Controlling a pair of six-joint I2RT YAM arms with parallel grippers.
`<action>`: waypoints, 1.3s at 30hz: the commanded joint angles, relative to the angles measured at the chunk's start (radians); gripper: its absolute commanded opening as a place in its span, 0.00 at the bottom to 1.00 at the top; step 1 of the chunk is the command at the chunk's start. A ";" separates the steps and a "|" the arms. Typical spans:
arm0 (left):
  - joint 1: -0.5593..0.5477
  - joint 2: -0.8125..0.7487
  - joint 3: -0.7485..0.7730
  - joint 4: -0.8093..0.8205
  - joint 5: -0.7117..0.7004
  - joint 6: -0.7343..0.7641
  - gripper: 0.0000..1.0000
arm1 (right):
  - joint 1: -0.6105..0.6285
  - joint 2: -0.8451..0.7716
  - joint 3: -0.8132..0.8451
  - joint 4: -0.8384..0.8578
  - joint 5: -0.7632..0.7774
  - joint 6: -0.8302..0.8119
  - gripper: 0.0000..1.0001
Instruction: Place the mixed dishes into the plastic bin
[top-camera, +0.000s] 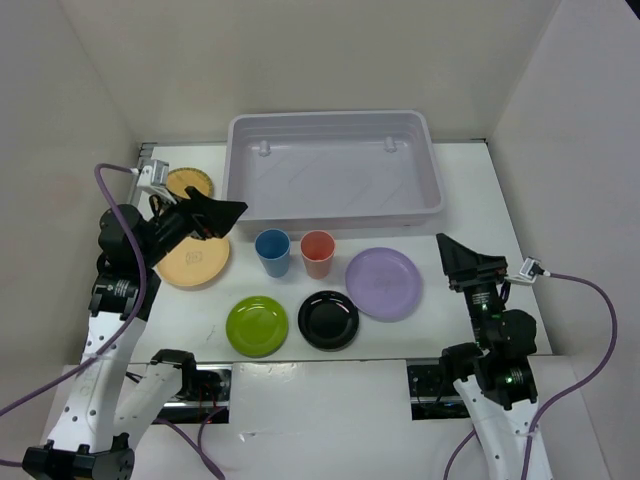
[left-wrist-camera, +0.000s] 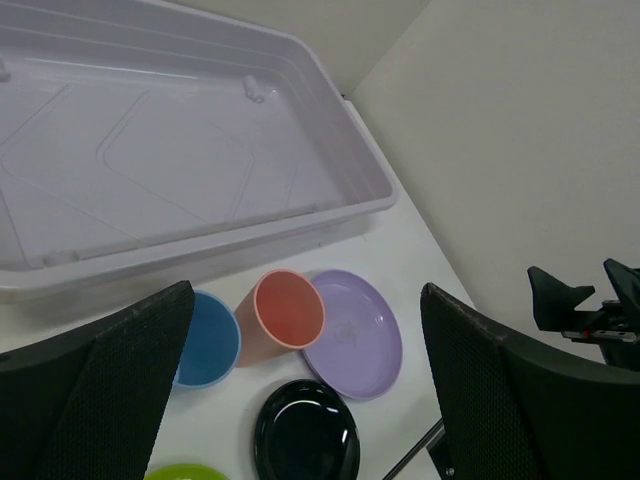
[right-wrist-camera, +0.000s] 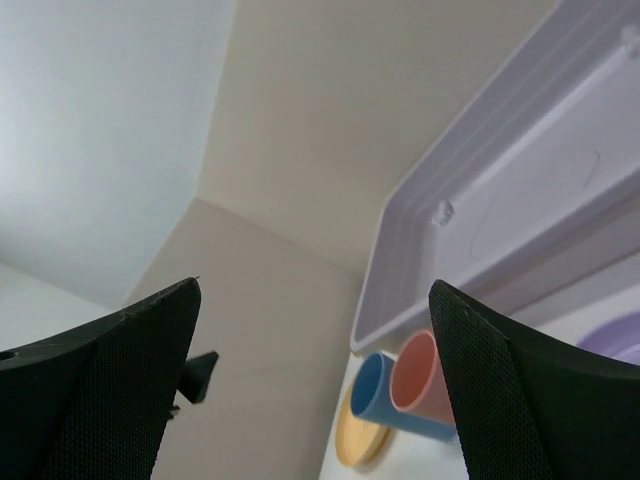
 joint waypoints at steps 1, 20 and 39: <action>-0.004 -0.012 0.044 -0.028 -0.008 0.011 1.00 | -0.001 -0.072 -0.003 -0.082 -0.084 -0.049 0.99; -0.004 0.006 0.230 -0.568 -0.262 0.247 1.00 | -0.001 0.203 0.200 -0.048 -0.281 -0.362 0.45; -0.004 0.044 0.138 -0.476 -0.123 0.227 0.50 | -0.048 1.123 0.479 -0.355 -0.002 -0.481 0.90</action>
